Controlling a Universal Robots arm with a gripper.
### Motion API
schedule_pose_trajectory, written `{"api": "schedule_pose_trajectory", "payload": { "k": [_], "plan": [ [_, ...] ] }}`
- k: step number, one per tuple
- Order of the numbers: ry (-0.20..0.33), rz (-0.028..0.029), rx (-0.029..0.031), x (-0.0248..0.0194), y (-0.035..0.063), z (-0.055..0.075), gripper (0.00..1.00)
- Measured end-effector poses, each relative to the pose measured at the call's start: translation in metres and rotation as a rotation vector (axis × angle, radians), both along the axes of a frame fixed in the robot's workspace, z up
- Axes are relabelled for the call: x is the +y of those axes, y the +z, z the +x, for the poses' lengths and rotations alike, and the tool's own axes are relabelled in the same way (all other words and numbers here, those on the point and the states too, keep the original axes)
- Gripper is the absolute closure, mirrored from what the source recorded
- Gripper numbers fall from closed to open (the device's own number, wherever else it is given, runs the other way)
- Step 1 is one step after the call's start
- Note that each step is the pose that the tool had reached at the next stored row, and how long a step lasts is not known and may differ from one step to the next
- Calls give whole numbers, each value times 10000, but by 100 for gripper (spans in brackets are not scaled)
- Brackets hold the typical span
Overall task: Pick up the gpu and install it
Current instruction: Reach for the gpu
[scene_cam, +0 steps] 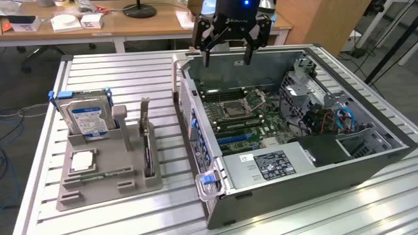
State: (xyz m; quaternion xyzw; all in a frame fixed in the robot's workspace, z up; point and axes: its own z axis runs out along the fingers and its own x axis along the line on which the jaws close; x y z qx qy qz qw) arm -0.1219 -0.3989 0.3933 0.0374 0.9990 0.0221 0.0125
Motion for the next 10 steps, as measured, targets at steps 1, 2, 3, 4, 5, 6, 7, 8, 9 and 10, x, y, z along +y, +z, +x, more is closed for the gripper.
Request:
{"api": "schedule_pose_trajectory", "payload": {
  "k": [1,2,3,4,5,6,7,8,9,10],
  "plan": [
    [0,0,0,0,0,0,1],
    [0,0,0,0,0,0,1],
    [0,-1,0,0,0,0,1],
    [0,0,0,0,0,0,1],
    [0,0,0,0,0,0,1],
    [0,-1,0,0,0,0,1],
    [0,0,0,0,0,0,1],
    [0,0,0,0,0,0,1],
    [0,0,0,0,0,0,1],
    [0,0,0,0,0,0,1]
  ]
}}
